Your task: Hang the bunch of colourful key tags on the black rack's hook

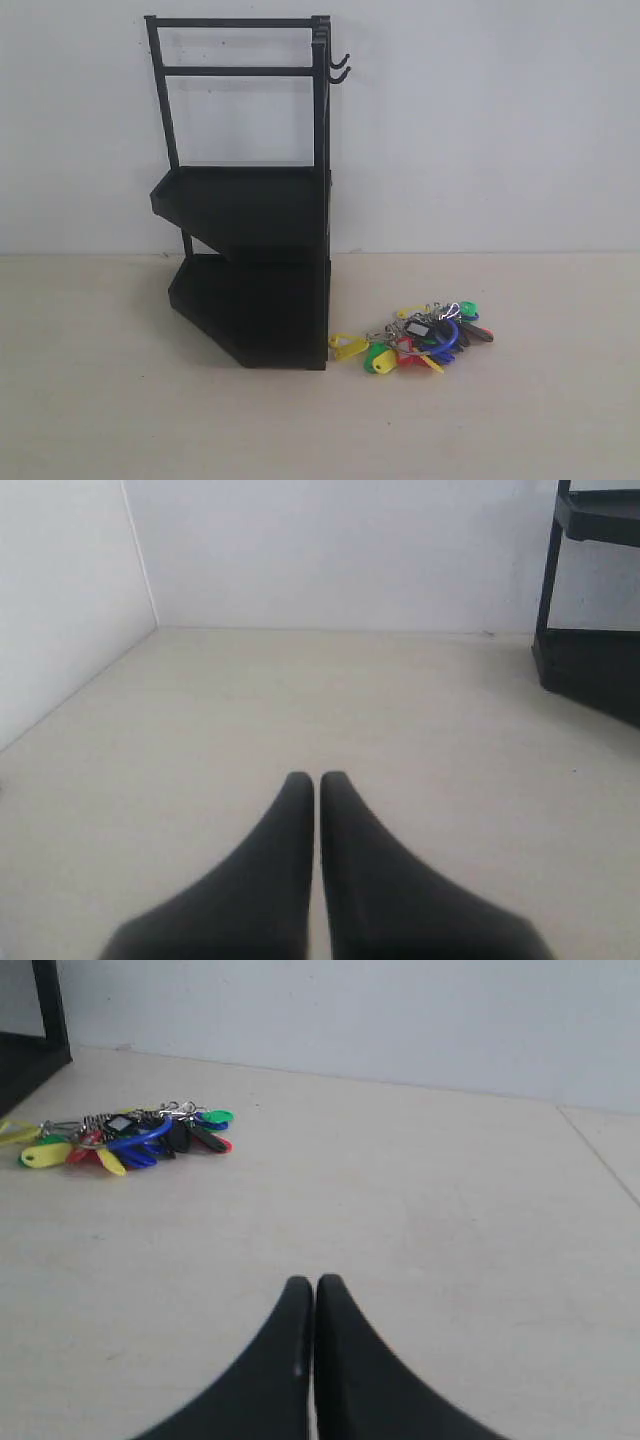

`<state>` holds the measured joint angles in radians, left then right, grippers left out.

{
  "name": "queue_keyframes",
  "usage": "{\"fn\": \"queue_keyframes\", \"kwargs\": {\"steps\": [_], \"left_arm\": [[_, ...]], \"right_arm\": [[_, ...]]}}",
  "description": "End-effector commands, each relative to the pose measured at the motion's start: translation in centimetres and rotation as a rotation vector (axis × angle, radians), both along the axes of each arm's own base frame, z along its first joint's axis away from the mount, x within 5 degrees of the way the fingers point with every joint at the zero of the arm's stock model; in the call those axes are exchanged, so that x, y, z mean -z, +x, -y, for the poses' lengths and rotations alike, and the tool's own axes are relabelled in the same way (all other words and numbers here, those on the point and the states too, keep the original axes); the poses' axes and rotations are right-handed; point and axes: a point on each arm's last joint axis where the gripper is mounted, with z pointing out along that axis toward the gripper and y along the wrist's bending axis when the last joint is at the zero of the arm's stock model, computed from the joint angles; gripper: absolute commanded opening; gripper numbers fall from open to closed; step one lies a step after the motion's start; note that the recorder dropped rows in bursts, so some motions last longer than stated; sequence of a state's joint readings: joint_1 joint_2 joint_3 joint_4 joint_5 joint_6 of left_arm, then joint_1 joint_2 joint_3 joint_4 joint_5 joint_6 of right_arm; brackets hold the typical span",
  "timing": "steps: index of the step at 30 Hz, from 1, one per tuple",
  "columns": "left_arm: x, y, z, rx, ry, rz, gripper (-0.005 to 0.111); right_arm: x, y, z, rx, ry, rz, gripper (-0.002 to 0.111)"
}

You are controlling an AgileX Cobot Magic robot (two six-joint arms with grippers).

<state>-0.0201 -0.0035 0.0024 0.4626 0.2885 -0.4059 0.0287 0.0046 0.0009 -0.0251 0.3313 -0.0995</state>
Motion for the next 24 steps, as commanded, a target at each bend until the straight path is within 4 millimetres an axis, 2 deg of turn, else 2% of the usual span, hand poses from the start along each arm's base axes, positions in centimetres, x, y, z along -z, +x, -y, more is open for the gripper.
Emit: {"fn": "queue_keyframes", "kwargs": {"steps": [1,4,9,13,19,20,23,24], "left_arm": [[-0.1,0.0,0.0,0.002,-0.005,0.004,0.004],[-0.1,0.0,0.0,0.002,-0.005,0.004,0.004],[-0.1,0.0,0.0,0.002,-0.005,0.004,0.004],[-0.1,0.0,0.0,0.002,-0.005,0.004,0.004],[-0.1,0.0,0.0,0.002,-0.005,0.004,0.004],[-0.1,0.0,0.0,0.002,-0.005,0.004,0.004],[-0.1,0.0,0.0,0.002,-0.005,0.004,0.004],[-0.1,0.0,0.0,0.002,-0.005,0.004,0.004]], "right_arm": [[-0.1,0.0,0.1,-0.016,-0.11,0.013,0.0],[-0.1,0.0,0.1,-0.02,-0.144,0.018,0.0],[-0.8,0.1,0.1,-0.059,-0.352,0.091,0.0],[-2.8,0.2,0.0,-0.037,-0.383,0.314,0.0],[-5.0,-0.2,-0.2,-0.004,-0.365,0.562,0.0],[-5.5,-0.3,-0.2,0.003,-0.307,0.612,0.0],[-6.8,-1.0,-0.1,-0.025,0.098,0.773,0.0],[-8.1,-1.9,-0.1,-0.083,0.303,0.931,0.0]]}}
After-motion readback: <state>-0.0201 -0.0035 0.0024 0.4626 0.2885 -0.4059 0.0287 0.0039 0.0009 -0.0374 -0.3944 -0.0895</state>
